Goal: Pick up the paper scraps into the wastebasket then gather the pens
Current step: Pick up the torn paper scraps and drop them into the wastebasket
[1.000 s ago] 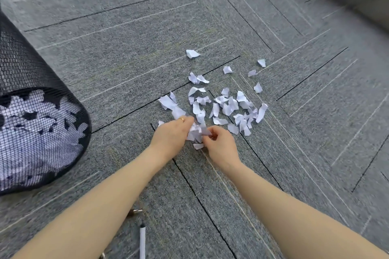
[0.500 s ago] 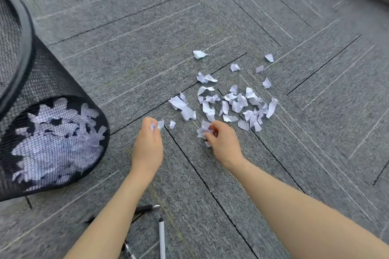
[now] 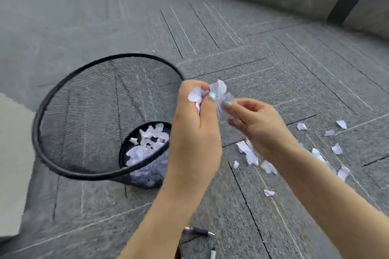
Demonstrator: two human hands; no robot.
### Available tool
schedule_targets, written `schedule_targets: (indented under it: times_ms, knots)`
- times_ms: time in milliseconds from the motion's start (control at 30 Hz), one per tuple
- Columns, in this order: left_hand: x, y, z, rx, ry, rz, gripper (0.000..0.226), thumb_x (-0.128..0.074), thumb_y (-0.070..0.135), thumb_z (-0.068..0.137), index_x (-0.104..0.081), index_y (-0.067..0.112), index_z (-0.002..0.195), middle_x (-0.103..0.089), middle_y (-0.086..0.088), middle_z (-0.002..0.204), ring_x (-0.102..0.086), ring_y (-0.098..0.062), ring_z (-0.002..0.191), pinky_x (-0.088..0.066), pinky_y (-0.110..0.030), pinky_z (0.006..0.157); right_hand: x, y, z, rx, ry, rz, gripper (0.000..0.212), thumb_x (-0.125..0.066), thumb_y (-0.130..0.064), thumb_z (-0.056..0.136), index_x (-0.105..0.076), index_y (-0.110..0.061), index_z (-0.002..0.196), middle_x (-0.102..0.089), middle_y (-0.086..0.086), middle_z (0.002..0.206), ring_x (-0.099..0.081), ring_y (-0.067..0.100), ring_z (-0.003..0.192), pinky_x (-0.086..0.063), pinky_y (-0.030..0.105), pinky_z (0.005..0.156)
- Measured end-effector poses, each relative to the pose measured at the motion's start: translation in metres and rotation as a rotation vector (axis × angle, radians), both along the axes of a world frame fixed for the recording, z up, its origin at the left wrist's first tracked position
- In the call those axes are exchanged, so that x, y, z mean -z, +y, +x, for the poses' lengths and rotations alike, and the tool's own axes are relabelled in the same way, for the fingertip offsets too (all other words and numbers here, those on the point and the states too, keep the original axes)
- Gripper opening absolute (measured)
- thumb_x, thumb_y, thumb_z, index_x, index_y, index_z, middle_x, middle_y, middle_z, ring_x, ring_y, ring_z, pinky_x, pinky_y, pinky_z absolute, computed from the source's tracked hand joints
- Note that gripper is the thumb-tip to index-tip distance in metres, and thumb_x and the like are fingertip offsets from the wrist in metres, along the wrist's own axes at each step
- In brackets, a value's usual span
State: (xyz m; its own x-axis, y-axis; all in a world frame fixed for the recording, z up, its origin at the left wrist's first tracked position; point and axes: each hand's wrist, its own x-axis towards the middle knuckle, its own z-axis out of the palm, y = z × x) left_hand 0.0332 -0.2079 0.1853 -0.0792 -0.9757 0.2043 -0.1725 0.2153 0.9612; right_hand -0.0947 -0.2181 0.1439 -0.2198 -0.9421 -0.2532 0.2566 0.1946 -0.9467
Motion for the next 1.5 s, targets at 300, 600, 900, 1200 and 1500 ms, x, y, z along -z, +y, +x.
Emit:
schedule_targets:
  times_ms: [300,600,900,1200,1500]
  knots:
    - [-0.009,-0.059,0.123,-0.331,-0.912,0.154,0.023,-0.038,0.022,0.098,-0.045,0.007,0.115,-0.047,-0.013,0.117,-0.049,-0.034,0.104,-0.036,-0.038,0.08,-0.055,-0.052,0.117,-0.44,1.089,-0.398,0.021,-0.067,-0.025,0.082,-0.065,-0.016,0.101,-0.057,-0.006,0.086,-0.058,0.013,0.082,-0.041,0.025,0.071]
    - [-0.01,-0.047,0.136,-0.385,-0.985,-0.067,0.044,-0.053,0.034,0.089,-0.048,0.02,0.131,-0.044,-0.004,0.139,-0.033,-0.026,0.131,-0.024,-0.044,0.11,-0.035,-0.039,0.1,-0.168,0.998,-0.494,0.051,-0.062,-0.028,0.086,-0.044,-0.019,0.133,-0.036,-0.002,0.144,-0.036,0.014,0.131,-0.029,0.032,0.111]
    - [0.056,0.01,-0.005,0.444,-0.677,-0.614,0.032,-0.039,0.002,0.079,-0.067,0.006,0.092,-0.065,-0.011,0.089,-0.062,-0.031,0.076,-0.051,-0.038,0.066,0.098,0.044,-0.04,0.349,0.774,0.063,0.023,-0.057,-0.012,0.087,-0.057,-0.012,0.11,-0.05,0.003,0.11,-0.05,0.019,0.103,-0.042,0.029,0.092]
    - [0.212,-0.002,-0.054,0.504,-1.012,0.179,0.023,-0.05,0.024,0.093,-0.053,0.014,0.115,-0.052,-0.008,0.112,-0.056,-0.03,0.099,-0.037,-0.033,0.067,0.193,0.149,-0.074,0.09,0.991,0.575,0.028,-0.063,-0.041,0.083,-0.061,-0.03,0.109,-0.056,-0.004,0.112,-0.051,0.018,0.107,-0.041,0.043,0.094]
    - [0.24,0.0,-0.069,0.467,-0.968,0.168,0.007,-0.048,0.02,0.095,-0.049,0.013,0.096,-0.054,-0.003,0.096,-0.056,-0.021,0.077,-0.045,-0.034,0.063,0.207,0.142,-0.065,0.098,1.146,0.474,0.015,-0.059,-0.04,0.086,-0.065,-0.03,0.095,-0.056,-0.011,0.103,-0.048,0.011,0.1,-0.023,0.033,0.096]
